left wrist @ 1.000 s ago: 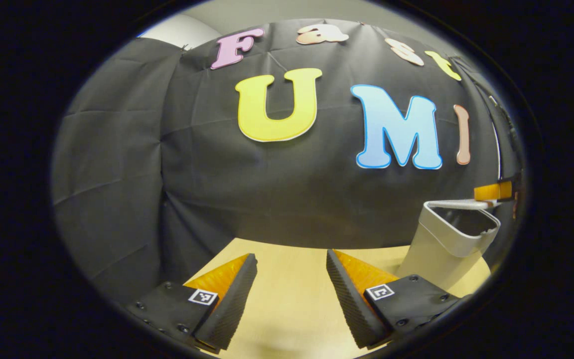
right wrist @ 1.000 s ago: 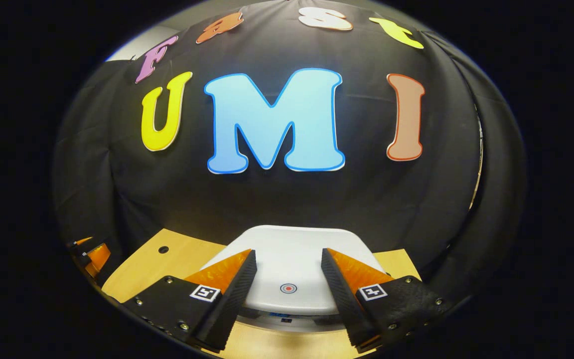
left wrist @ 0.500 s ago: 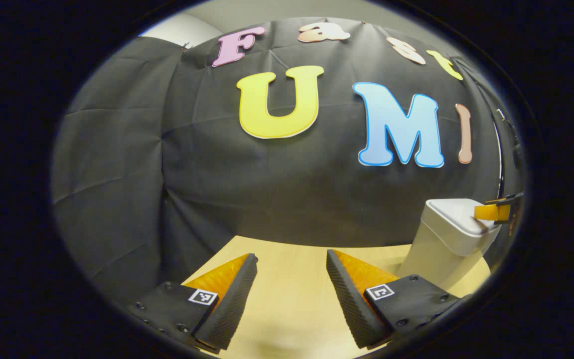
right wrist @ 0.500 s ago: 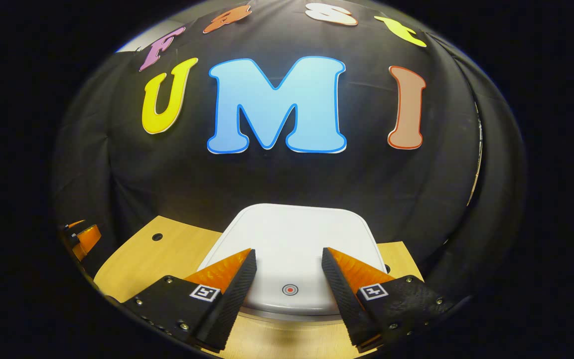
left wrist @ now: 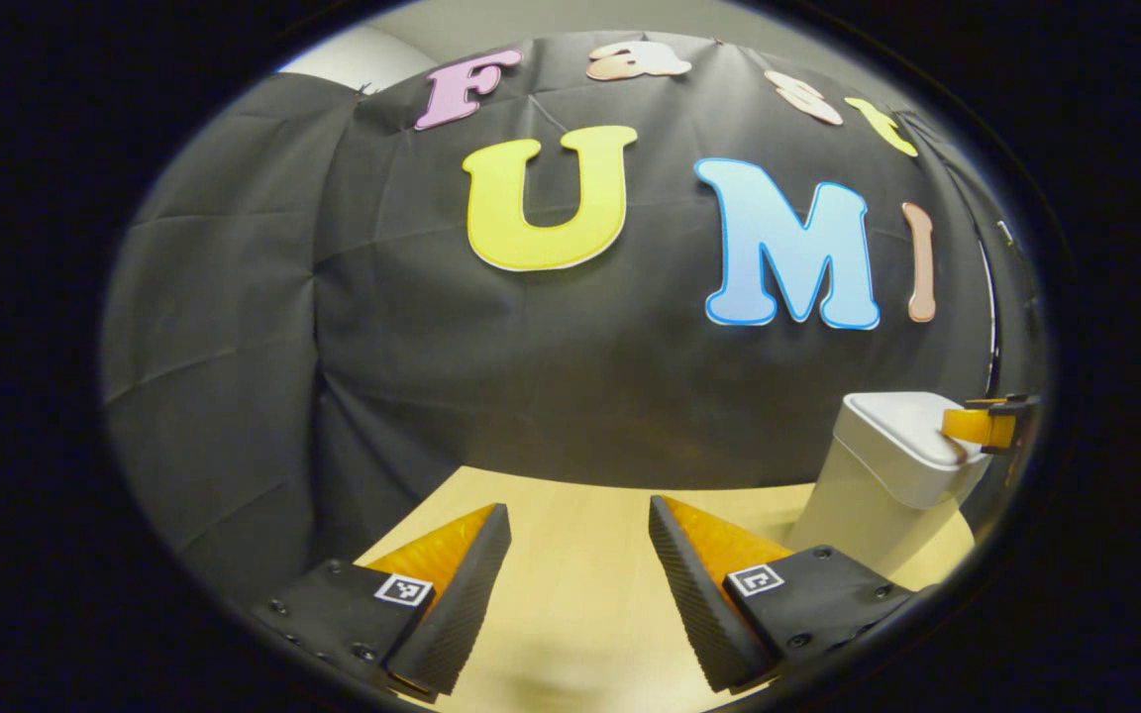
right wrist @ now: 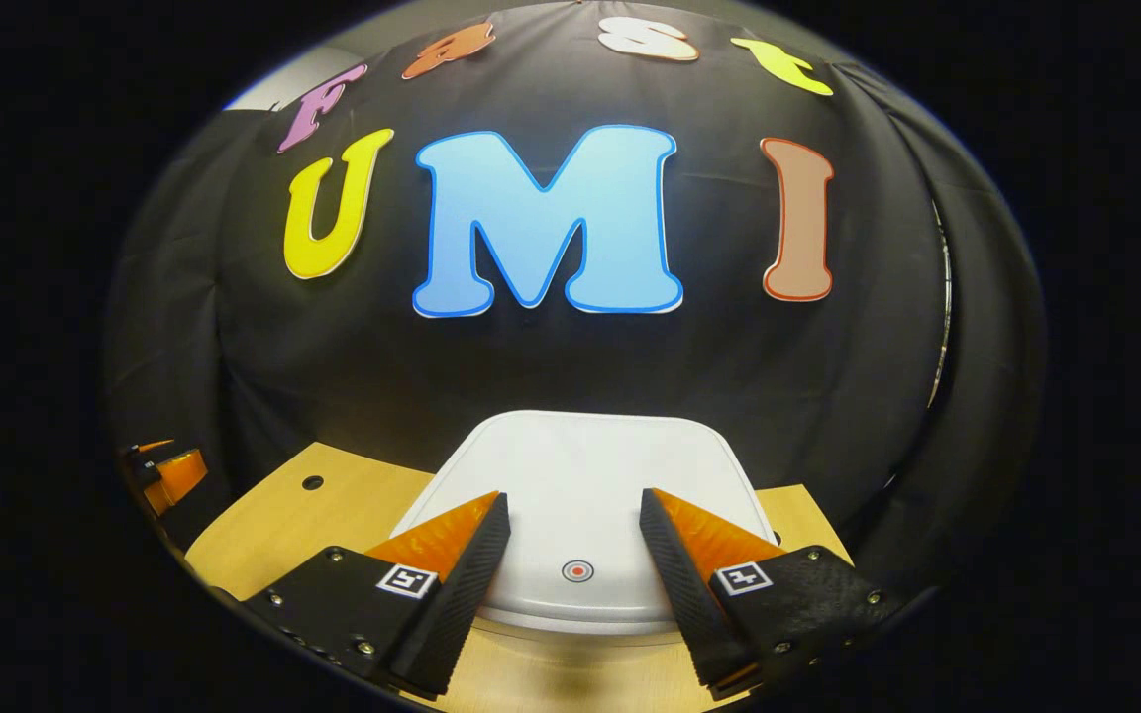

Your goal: Press the lid of the desktop garbage bin to open it, pick up the crumpled paper on the desktop and throw it into the bin, then pick up the pop can on the desktop and drop it into the bin, and finally close the garbage bin lid.

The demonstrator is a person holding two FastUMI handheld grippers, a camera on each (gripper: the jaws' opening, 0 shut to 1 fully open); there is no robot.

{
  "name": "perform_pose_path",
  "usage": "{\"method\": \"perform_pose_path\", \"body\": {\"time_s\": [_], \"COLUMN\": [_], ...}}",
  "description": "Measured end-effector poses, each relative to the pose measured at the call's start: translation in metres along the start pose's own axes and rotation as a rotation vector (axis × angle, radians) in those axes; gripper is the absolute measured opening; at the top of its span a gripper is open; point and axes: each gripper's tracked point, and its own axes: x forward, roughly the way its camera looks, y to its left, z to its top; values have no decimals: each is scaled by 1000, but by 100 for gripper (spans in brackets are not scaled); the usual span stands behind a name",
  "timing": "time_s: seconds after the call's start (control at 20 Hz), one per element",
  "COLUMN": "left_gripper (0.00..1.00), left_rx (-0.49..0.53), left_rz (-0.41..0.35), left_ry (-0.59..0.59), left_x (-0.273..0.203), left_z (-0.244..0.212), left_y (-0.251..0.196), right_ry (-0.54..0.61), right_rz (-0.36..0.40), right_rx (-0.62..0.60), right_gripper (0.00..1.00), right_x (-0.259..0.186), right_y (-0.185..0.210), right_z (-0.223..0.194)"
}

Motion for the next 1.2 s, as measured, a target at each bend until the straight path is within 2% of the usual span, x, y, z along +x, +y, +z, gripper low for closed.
{"method": "perform_pose_path", "body": {"time_s": [0.1,0.15,0.65,0.7,1.2], "left_gripper": [99,92,93,99,99], "left_rx": [1,1,-10,-8,0], "left_rz": [-2,-2,-11,-13,-21], "left_ry": [1,2,10,9,-15], "left_x": [0,0,-1,-1,-12], "left_z": [-1,-1,-2,-2,8], "left_y": [0,0,-4,-5,-11], "right_ry": [-32,-47,-130,-129,-180], "right_rz": [-10,-14,-49,-49,-57], "right_rx": [5,8,7,9,29], "right_gripper": [87,87,87,87,87], "right_x": [0,-1,1,1,0], "right_y": [0,0,1,0,0], "right_z": [0,-1,-5,-6,-2]}}
